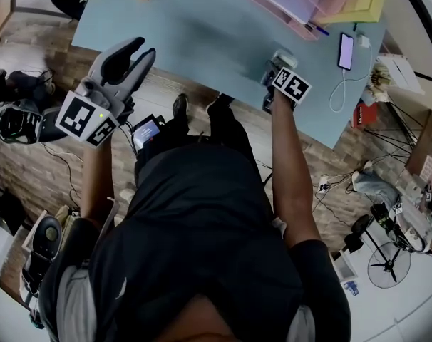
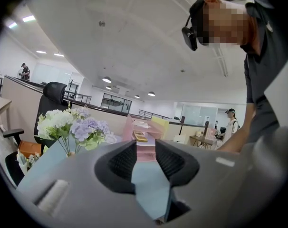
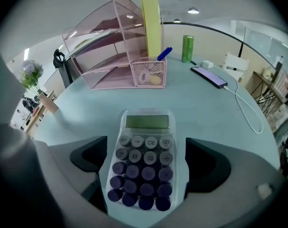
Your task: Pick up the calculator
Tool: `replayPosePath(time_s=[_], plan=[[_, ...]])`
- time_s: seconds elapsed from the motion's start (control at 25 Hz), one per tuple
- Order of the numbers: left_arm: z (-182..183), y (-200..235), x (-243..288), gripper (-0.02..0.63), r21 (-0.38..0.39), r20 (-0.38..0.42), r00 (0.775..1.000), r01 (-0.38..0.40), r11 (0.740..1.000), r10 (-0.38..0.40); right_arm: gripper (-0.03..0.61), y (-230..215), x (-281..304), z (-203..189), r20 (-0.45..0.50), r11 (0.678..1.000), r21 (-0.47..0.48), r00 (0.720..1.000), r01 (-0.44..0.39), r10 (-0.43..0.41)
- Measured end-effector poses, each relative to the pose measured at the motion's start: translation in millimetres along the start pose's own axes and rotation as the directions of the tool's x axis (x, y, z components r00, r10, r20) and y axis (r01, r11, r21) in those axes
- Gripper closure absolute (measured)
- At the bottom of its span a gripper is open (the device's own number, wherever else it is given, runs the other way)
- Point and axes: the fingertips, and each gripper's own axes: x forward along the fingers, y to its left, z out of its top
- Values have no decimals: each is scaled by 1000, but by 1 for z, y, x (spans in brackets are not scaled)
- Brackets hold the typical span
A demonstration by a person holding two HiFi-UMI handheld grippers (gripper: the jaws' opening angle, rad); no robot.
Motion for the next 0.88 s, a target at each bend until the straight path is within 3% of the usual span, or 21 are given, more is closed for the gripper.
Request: replayPosePath(time_s=[0.44, 0.88], plan=[[-7, -1, 6, 459, -20, 1, 1000, -15, 1000, 15, 95, 0, 10, -13, -25, 998, -32, 998, 53, -54], [-5, 0, 6, 459, -17, 0, 1000, -6, 1000, 6, 100, 4, 4, -16, -32, 997, -77, 999, 15, -17]])
